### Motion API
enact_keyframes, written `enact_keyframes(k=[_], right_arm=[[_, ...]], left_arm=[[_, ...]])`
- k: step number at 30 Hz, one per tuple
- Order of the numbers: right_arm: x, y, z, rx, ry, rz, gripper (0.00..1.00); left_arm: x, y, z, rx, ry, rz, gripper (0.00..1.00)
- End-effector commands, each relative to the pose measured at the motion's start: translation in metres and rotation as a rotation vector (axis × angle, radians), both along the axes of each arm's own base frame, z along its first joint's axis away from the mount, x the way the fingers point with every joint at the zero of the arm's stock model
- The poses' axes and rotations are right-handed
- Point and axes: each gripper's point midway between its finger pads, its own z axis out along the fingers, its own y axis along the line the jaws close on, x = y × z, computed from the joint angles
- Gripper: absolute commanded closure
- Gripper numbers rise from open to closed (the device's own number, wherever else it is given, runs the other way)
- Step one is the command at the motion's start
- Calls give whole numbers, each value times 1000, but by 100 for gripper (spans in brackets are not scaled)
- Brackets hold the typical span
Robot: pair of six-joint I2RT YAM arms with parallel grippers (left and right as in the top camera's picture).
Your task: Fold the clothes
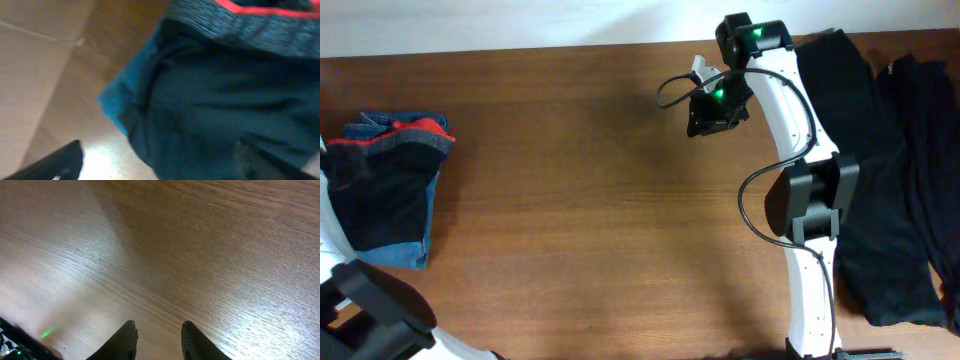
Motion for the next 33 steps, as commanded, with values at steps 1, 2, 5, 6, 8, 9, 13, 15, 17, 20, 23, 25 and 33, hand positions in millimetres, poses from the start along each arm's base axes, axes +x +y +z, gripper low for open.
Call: enact_keyframes(k=[1, 2, 5, 6, 8, 9, 13, 15, 17, 20, 23, 25, 33], right_arm=[[0, 2, 12, 4, -33, 14, 66], [0, 2, 12, 4, -33, 14, 66], [0, 2, 12, 3, -33, 13, 67], [0, 2, 12, 3, -33, 13, 67], [0, 1, 12, 3, -33, 12, 67], [0, 2, 12, 3, -33, 13, 67], [0, 2, 12, 3, -31, 13, 67], [0, -1, 12, -9, -31, 11, 68], [3, -11, 11, -55, -43, 4, 68], [9, -28, 18, -91, -75, -23, 68], [18, -50, 37, -108, -130, -68, 67], [23, -68, 53, -115, -171, -105, 63], [24, -124, 69, -124, -180, -224, 1]], left_arm=[[12, -27, 11, -124, -102, -67, 30], [18, -38, 8, -186, -130, -99, 41], [25, -56, 2, -281, -170, -145, 58], [27, -64, -1, -321, -184, -163, 60], [29, -75, -7, -379, -197, -184, 60], [27, -76, -13, -387, -187, -182, 60], [23, -80, -29, -408, -166, -177, 68], [26, -91, -30, -456, -184, -199, 72], [41, -118, -21, -559, -264, -294, 73], [57, -147, -16, -591, -286, -382, 62], [76, -187, -15, -572, -270, -488, 55], [87, -215, -15, -537, -248, -560, 43], [112, -334, -9, -462, -229, -842, 1]])
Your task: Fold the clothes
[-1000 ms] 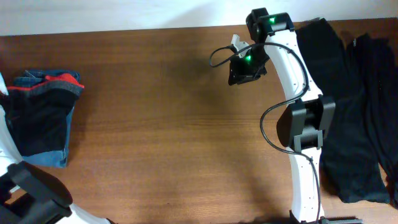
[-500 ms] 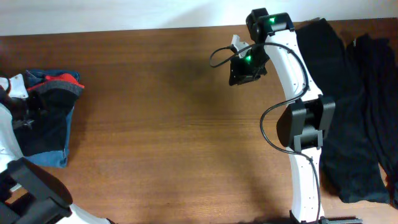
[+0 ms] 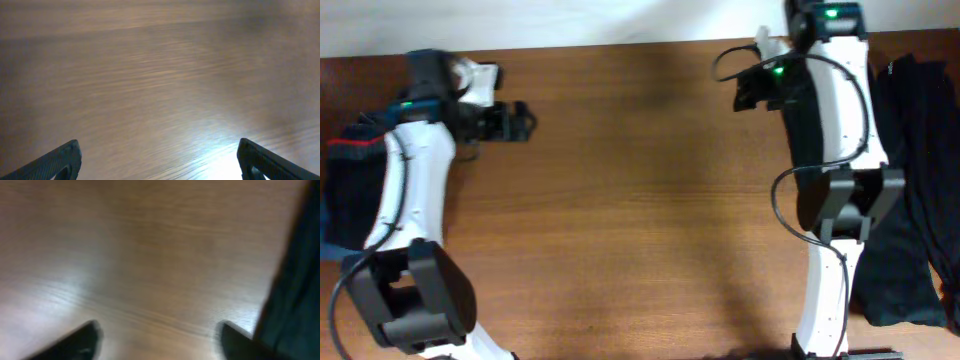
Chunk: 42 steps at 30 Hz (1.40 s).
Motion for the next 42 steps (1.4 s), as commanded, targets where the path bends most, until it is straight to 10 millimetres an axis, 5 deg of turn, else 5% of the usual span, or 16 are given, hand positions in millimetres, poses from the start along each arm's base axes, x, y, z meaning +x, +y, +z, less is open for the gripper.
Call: enact_keyframes(k=[1, 9, 18, 21, 24, 30, 36, 42], right_arm=[[0, -17, 22, -11, -53, -27, 1], [-17, -40, 24, -10, 7, -77, 1], [-44, -56, 112, -126, -177, -182, 2], [-67, -53, 143, -127, -235, -186, 1], [-94, -51, 149, -132, -220, -190, 1], [-144, -46, 131, -131, -144, -185, 1], [-173, -42, 112, -134, -352, -196, 1], [-202, -40, 71, -138, -586, -210, 1]], left_arm=[[-4, -41, 9, 21, -28, -90, 1], [-13, -64, 12, 5, -9, -127, 1], [-52, -49, 51, 81, -17, -91, 1], [-71, -48, 62, 81, -42, -89, 1], [-91, -47, 64, 82, -67, -88, 1], [-130, -35, 56, 134, -159, -49, 1], [-169, -32, 52, 138, -292, -32, 1], [-198, -24, 12, 164, -231, -10, 1]])
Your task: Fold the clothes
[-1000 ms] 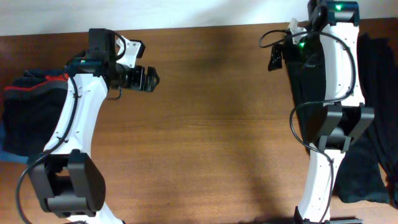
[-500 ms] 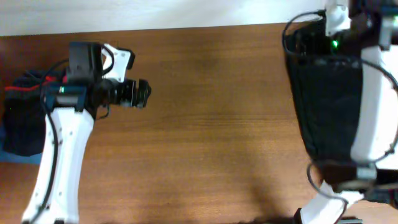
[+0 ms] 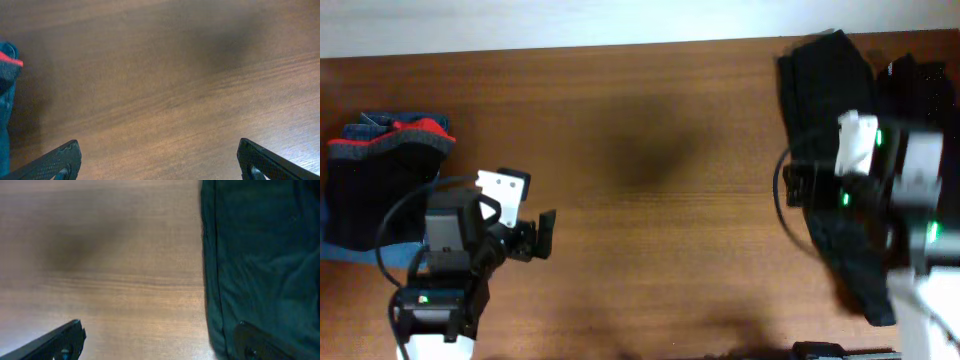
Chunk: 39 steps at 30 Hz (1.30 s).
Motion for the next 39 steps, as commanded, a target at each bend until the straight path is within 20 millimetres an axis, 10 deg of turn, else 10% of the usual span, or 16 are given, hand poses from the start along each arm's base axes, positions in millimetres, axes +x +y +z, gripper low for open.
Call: enact_keyframes(k=[1, 25, 39], right_arm=[[-19, 0, -35, -7, -37, -13, 1], [-25, 0, -158, 35, 360, -12, 1], [-35, 7, -84, 1, 45, 9, 1]], left_arm=[[-10, 5, -31, 13, 66, 26, 1], [3, 4, -90, 22, 275, 22, 1], [3, 4, -91, 22, 278, 22, 1]])
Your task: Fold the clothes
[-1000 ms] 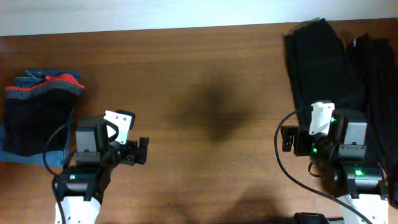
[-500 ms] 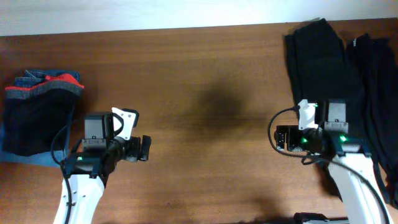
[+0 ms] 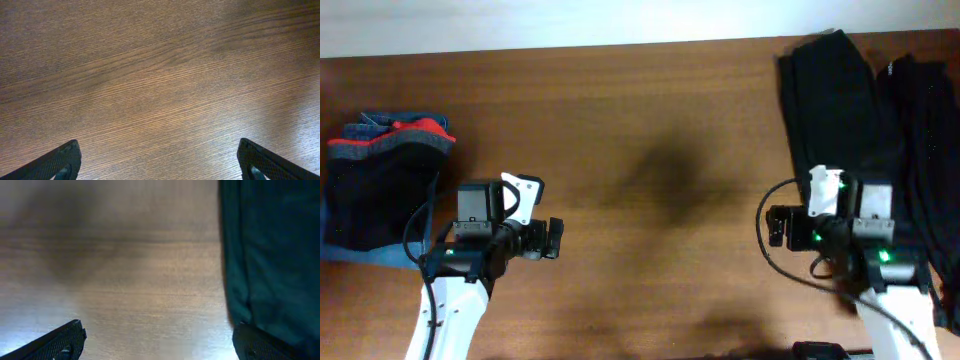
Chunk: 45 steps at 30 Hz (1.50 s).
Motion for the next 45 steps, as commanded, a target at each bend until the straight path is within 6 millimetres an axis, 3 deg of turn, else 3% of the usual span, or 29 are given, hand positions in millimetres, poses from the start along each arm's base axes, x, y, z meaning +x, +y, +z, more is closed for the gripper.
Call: enact_keyframes(k=[1, 8, 15, 21, 29, 42, 45], right_arm=[[-6, 7, 29, -18, -124, 26, 1], [-35, 16, 92, -37, -411, 54, 1], [-63, 18, 111, -46, -527, 54, 1], [-68, 18, 95, -49, -565, 54, 1], [-53, 18, 74, -62, -793, 55, 1], [-15, 11, 56, -112, -1088, 28, 1], [-14, 10, 44, -113, -1047, 23, 1]], left_arm=[[0, 2, -2, 1, 7, 14, 1], [0, 2, -2, 1, 7, 14, 1], [0, 2, -2, 1, 7, 14, 1], [0, 2, -2, 1, 7, 14, 1], [0, 2, -2, 1, 7, 14, 1], [0, 2, -2, 1, 7, 14, 1], [0, 2, -2, 1, 7, 14, 1]])
